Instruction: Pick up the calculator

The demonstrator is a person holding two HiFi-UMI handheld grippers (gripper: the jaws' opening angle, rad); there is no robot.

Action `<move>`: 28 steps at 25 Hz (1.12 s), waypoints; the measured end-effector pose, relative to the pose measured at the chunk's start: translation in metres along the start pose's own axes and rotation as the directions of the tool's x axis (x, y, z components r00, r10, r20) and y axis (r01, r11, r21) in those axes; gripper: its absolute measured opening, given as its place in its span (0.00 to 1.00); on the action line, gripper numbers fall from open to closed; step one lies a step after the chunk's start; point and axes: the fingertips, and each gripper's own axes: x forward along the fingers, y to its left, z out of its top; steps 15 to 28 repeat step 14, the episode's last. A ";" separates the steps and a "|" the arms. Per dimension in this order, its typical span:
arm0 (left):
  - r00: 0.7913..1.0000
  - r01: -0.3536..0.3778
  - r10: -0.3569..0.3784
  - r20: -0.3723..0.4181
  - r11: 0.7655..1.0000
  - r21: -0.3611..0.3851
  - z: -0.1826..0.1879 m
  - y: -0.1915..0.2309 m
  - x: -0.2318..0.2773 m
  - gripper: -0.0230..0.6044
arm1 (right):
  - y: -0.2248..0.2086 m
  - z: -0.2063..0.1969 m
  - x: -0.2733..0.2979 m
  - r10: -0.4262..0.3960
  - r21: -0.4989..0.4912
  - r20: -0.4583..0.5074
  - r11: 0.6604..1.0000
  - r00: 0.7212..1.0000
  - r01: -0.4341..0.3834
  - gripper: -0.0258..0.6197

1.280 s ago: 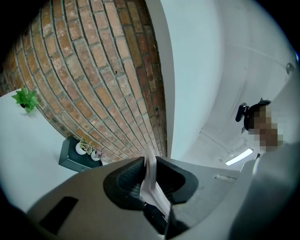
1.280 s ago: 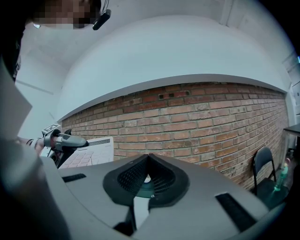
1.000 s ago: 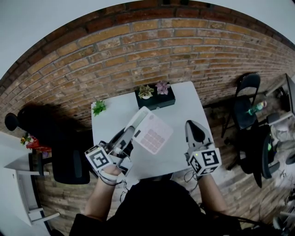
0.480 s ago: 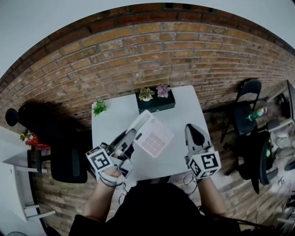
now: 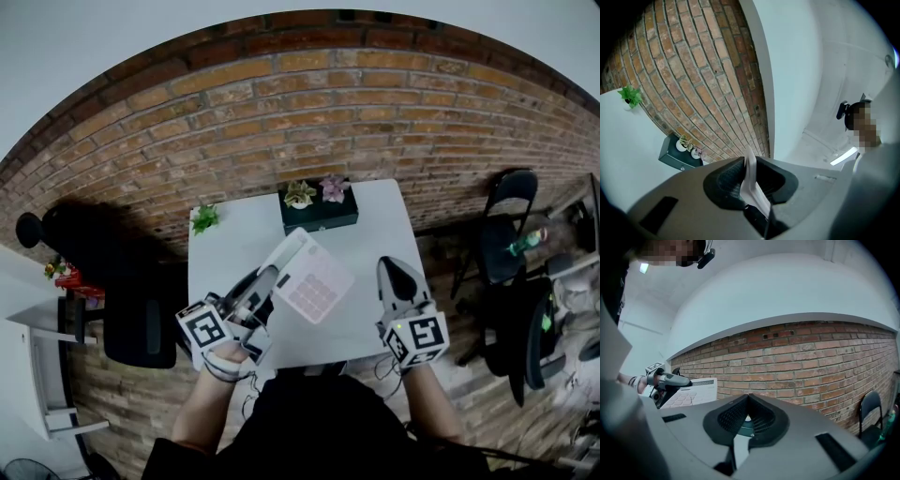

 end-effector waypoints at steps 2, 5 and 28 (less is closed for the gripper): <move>1.000 -0.006 0.006 0.007 1.000 -0.001 0.000 0.000 -0.001 0.13 | 0.000 0.001 0.001 0.008 -0.002 0.001 1.000 1.000 -0.008 0.04; 1.000 -0.008 0.008 0.011 1.000 0.006 0.001 -0.001 -0.001 0.13 | 0.000 0.002 0.004 0.018 -0.007 -0.002 1.000 1.000 -0.018 0.04; 0.999 -0.038 0.038 0.026 0.999 -0.004 0.001 0.000 -0.001 0.13 | 0.001 0.003 0.007 0.039 -0.013 -0.008 0.999 0.999 -0.039 0.04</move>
